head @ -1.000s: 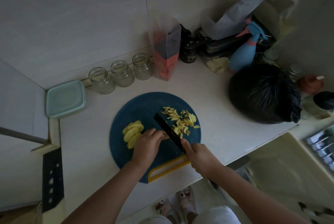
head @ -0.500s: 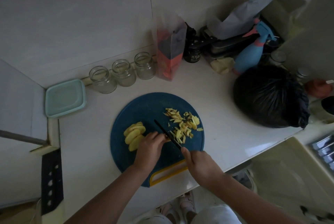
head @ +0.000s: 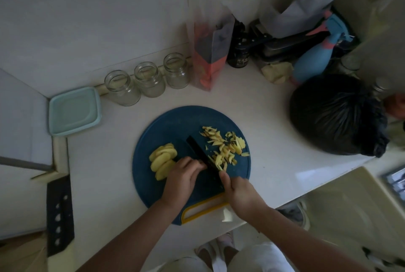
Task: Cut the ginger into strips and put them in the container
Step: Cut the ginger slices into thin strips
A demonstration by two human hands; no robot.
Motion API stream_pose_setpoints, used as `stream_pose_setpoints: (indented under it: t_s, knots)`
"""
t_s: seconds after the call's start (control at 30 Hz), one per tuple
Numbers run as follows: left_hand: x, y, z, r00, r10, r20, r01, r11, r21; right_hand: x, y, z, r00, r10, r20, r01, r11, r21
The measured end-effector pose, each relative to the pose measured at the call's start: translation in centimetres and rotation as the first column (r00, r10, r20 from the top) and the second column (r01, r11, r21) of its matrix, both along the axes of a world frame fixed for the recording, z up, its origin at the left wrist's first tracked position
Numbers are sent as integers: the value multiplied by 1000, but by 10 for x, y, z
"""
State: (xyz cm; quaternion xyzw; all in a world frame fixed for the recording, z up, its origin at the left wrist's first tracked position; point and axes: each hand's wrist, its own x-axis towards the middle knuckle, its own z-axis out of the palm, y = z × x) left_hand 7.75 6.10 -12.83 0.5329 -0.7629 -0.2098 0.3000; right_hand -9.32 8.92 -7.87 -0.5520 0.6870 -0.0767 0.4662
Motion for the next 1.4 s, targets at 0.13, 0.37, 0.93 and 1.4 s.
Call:
stream_pose_setpoints:
  t_s: [0.13,0.37,0.93,1.4]
  knots:
    - [1,2,3,1000,-9,-20,9,1000,0,2,6,-3,991,-118,68,116,993,29]
    - [-1,2,5,1000,17,4,-17,1000,-12,2,7,6,993,9,-119,-15,999,-49]
    - [-3,4,5,998,50,-29,-49,999,20,11,-27,8,1000,-16,16,17,999,-29]
    - [-5,5,7,995,73,-63,-71,997,32,-5,-2,26,996,-8,86,3,999,52]
